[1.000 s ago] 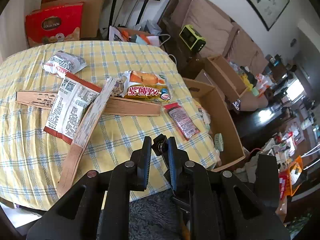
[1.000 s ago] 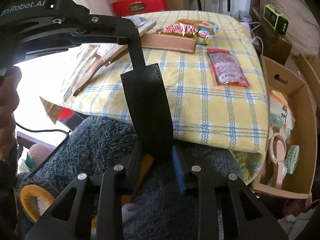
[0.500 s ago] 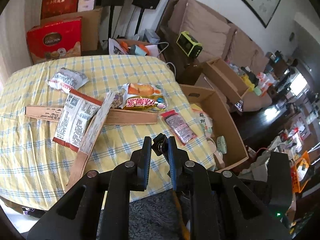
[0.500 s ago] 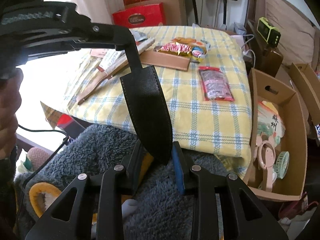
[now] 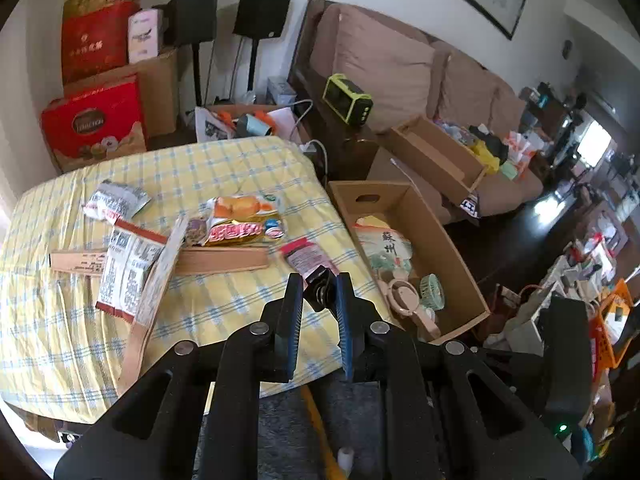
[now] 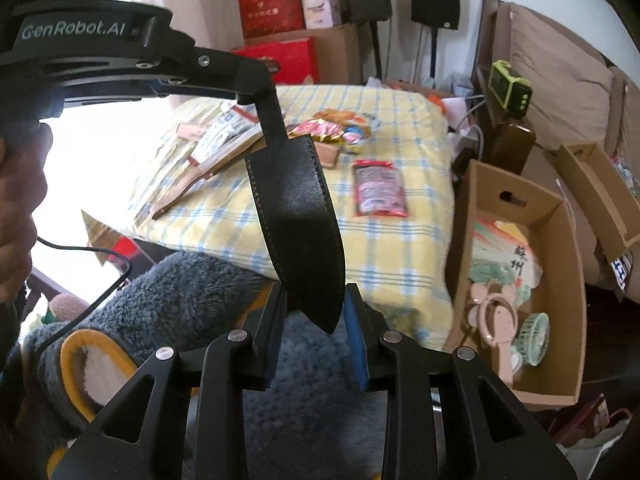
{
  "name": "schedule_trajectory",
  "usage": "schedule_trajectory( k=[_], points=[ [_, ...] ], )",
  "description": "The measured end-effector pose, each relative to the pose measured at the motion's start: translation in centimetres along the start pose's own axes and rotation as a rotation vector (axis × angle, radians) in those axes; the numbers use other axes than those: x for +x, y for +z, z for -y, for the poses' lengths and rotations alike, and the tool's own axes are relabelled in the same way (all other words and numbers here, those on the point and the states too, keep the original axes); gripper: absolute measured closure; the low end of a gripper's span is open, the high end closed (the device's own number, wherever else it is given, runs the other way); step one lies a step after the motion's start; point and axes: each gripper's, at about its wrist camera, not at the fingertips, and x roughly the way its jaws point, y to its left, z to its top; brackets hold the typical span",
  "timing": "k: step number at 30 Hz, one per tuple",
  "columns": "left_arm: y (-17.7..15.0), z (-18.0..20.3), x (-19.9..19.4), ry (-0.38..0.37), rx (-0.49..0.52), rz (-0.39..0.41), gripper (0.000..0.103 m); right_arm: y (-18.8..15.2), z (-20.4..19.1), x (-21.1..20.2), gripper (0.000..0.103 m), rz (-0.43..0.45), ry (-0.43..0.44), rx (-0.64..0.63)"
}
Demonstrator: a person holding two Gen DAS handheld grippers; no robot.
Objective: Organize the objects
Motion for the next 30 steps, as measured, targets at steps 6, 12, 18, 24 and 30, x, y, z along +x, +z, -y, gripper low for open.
schedule_trajectory(
  k=[6, 12, 18, 24, 30],
  points=[
    [0.6, 3.3, 0.0, 0.035, 0.071, 0.045, 0.088, -0.5, 2.0, -1.4, 0.075, 0.037, 0.006, 0.044],
    [1.3, 5.4, -0.3, 0.031, 0.101, 0.082, 0.088, -0.4, 3.5, -2.8, 0.075, 0.07, 0.003, 0.081],
    [2.2, 6.9, -0.8, 0.012, 0.113, 0.105, 0.088, -0.3, 4.9, -4.4, 0.075, 0.102, -0.014, 0.104],
    [2.8, 8.3, -0.9, -0.006, 0.127, 0.119, 0.088, -0.3, 5.5, -5.2, 0.075, 0.116, -0.036, 0.112],
    [3.5, 9.6, -0.6, -0.023, 0.144, 0.129, 0.088, -0.3, 6.7, -6.1, 0.075, 0.135, -0.062, 0.127]
  ],
)
